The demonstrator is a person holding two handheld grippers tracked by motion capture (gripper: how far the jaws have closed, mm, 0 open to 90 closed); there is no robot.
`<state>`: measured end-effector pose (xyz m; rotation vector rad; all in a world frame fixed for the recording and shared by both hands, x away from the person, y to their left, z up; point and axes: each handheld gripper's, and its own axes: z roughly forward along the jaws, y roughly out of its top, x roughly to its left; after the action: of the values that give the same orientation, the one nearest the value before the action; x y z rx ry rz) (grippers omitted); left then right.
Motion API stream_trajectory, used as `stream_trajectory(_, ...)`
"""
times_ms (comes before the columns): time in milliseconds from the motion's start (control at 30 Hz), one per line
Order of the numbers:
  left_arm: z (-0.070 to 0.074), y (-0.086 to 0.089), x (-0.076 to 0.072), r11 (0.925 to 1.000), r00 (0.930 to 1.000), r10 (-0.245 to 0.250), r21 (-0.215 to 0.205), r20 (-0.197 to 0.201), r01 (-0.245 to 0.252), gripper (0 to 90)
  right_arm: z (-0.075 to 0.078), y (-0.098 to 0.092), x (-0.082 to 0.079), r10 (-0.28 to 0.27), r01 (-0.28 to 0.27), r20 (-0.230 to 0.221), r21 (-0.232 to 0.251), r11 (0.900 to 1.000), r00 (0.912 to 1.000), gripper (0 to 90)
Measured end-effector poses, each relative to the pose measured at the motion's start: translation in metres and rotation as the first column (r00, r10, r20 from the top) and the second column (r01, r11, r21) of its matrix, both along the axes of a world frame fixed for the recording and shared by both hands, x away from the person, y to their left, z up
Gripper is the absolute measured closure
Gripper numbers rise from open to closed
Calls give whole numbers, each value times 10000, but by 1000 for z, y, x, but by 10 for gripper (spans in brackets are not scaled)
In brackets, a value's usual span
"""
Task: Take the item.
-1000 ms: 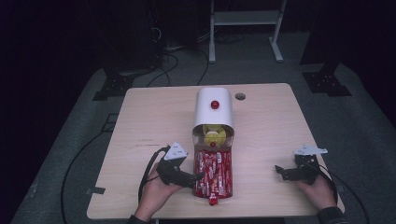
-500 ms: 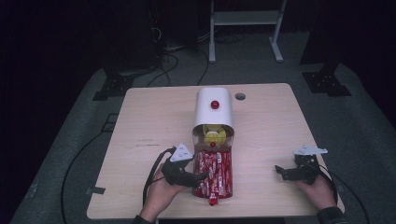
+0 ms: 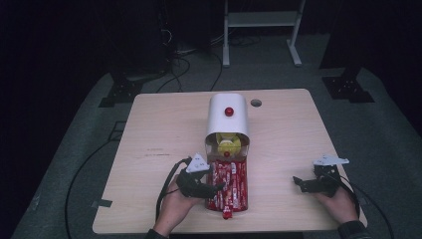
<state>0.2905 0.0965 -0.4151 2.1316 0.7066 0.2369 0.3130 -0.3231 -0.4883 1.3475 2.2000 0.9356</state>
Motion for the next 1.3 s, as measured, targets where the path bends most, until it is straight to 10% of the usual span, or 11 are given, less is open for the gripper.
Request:
stream_trajectory(1000, -4, -6, -3, 9982, 9994, 322, 515, -143, -314, 488, 0, 0, 0, 9, -9, -1, 4, 10000, 10000, 14)
stream_trajectory(1300, -6, -6, -3, 9977, 9987, 338, 597, -378, -315, 655, 0, 0, 0, 9, -9, -3, 3, 10000, 10000, 13)
